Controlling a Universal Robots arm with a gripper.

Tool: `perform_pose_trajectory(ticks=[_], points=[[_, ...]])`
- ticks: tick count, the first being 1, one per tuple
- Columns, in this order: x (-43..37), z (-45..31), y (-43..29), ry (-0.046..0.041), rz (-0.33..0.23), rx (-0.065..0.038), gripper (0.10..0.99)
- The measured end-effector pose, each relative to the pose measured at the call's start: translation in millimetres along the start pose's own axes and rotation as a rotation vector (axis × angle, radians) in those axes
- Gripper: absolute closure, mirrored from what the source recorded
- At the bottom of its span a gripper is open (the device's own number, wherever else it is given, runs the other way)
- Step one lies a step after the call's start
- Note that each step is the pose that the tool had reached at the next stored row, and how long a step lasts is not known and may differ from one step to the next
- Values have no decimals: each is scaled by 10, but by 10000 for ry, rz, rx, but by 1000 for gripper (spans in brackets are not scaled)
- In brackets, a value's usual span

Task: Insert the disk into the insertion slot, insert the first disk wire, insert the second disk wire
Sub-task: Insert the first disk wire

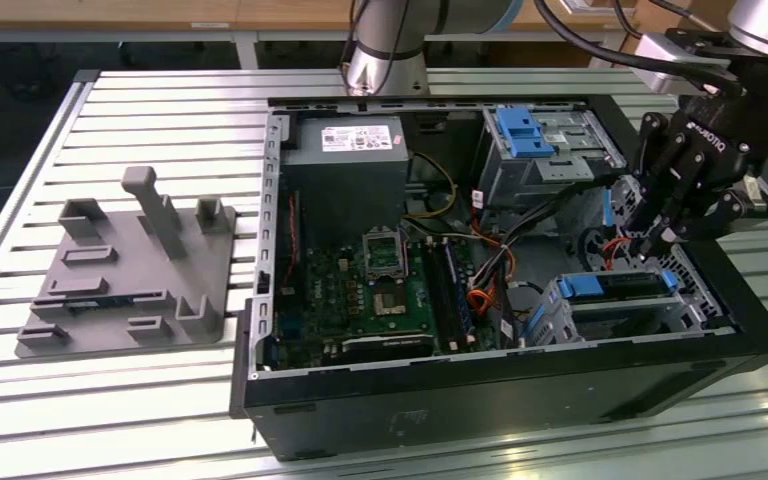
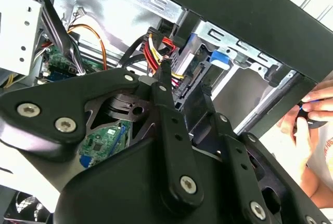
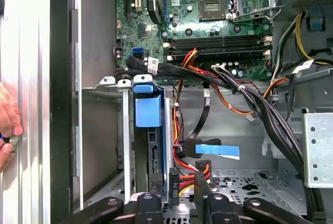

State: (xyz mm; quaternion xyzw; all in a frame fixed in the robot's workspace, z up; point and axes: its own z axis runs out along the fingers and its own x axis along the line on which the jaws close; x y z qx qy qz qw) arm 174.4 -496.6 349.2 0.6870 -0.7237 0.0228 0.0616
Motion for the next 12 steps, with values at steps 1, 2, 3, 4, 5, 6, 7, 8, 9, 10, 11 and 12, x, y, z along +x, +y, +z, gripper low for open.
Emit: perform_pose_trajectory(ticks=[1, 2, 3, 4, 5, 6, 7, 8, 9, 10, 11, 12], points=[[-3, 0, 0, 29, 2, 1, 706], [-6, 0, 0, 70, 5, 3, 706], [-7, 0, 0, 101, 6, 5, 706], [-7, 2, 0, 117, 7, 6, 706], [-7, 4, 0, 131, 8, 6, 706], [-8, 8, 0, 139, 8, 7, 706], [-8, 11, 0, 146, 9, 7, 706], [-9, 14, -1, 159, 9, 8, 706], [-9, 17, -1, 170, 10, 8, 706], [-10, 19, -1, 179, 11, 9, 706], [-10, 21, -1, 186, 11, 9, 706], [-11, 21, -1, 191, 11, 9, 722]])
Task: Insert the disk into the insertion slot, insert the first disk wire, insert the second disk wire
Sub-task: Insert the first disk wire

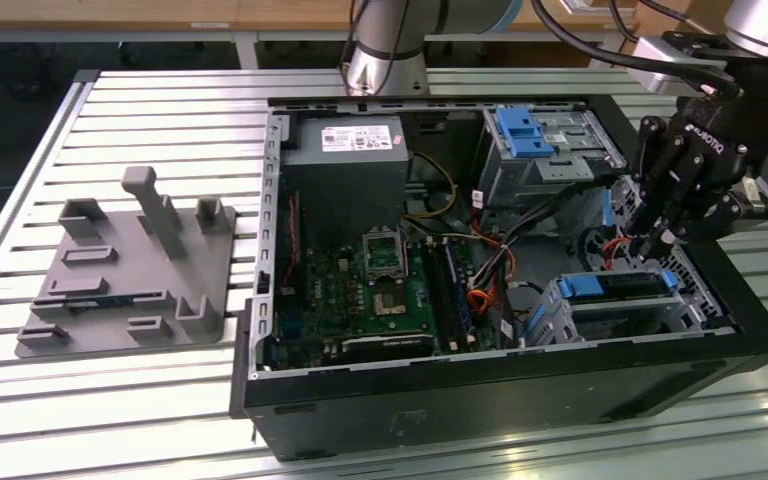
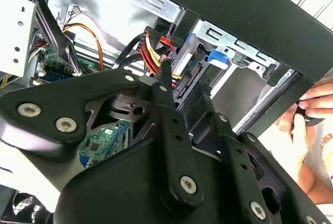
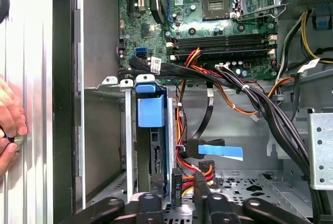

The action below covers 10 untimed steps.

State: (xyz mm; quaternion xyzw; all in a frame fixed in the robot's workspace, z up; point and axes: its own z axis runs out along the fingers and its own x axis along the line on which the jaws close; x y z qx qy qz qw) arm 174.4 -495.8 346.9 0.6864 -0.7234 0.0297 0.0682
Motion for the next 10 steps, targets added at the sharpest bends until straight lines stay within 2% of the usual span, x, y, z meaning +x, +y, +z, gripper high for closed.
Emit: perform_pose_trajectory(ticks=[1, 2, 3, 4, 5, 6, 10], points=[[-1, 1, 0, 5, 1, 0, 722], [-3, 1, 0, 13, 1, 1, 784], [-4, 2, 0, 20, 2, 0, 784], [-5, 2, 0, 26, 2, 1, 847], [-6, 4, 0, 31, 2, 1, 847], [-7, 5, 0, 37, 3, 2, 910], [-10, 13, 0, 47, 3, 2, 910]])
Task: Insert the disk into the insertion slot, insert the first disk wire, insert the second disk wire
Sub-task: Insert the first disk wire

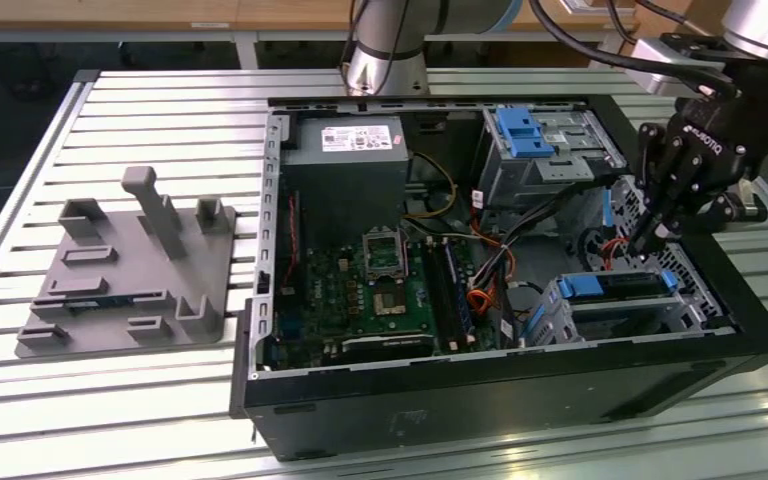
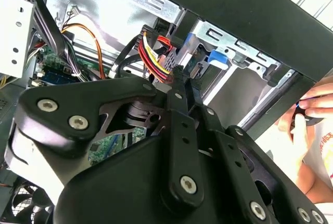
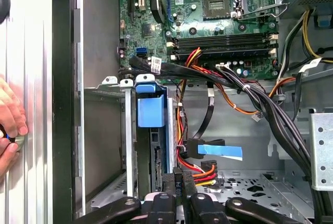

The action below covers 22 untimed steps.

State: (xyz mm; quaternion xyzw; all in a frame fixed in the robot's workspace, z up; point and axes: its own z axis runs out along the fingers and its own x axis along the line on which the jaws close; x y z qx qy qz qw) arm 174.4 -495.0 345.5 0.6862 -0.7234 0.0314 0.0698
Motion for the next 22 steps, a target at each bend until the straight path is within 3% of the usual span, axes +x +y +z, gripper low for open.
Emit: perform_pose_trajectory(ticks=[13, 15, 19, 21, 22], points=[[10, 6, 4, -30, -1, 6, 918], [20, 6, 20, -61, 2, 67, 918], [32, 10, 42, -121, 16, 310, 918], [48, 12, 50, -135, 16, 332, 918], [69, 16, 49, -182, 14, 331, 918]])
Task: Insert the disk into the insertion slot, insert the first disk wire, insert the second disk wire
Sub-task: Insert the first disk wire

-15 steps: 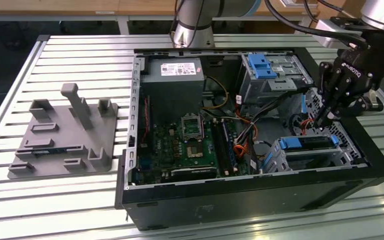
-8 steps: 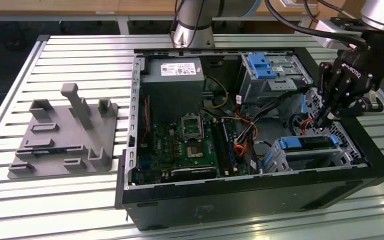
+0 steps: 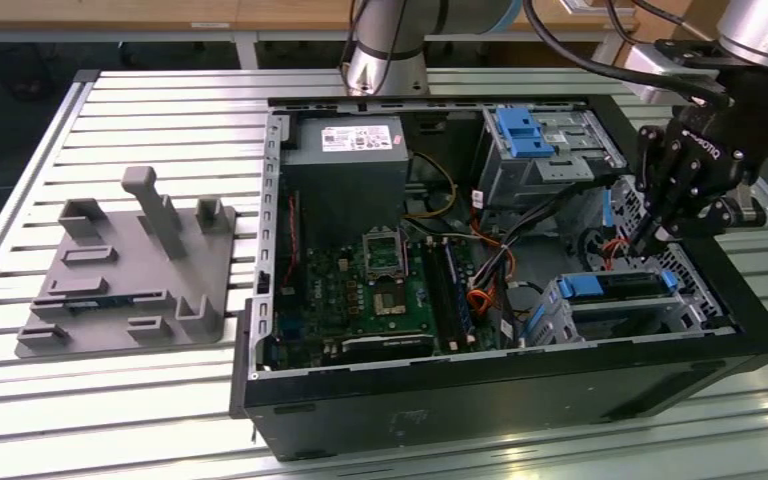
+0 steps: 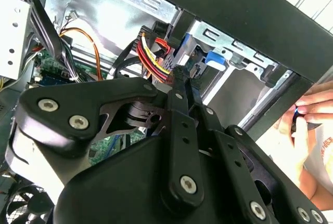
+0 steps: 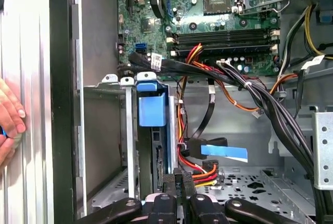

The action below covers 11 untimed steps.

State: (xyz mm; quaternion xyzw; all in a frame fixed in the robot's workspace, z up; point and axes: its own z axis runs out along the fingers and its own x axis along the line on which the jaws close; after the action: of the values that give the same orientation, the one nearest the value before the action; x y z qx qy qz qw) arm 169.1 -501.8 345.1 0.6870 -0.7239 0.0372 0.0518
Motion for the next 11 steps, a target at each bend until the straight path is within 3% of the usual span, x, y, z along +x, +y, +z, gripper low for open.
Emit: perform_pose_trajectory(ticks=[4, 11], points=[[78, 12, -4, -373, -9, -20, 918], [208, 31, -11, -1201, -29, -62, 918]])
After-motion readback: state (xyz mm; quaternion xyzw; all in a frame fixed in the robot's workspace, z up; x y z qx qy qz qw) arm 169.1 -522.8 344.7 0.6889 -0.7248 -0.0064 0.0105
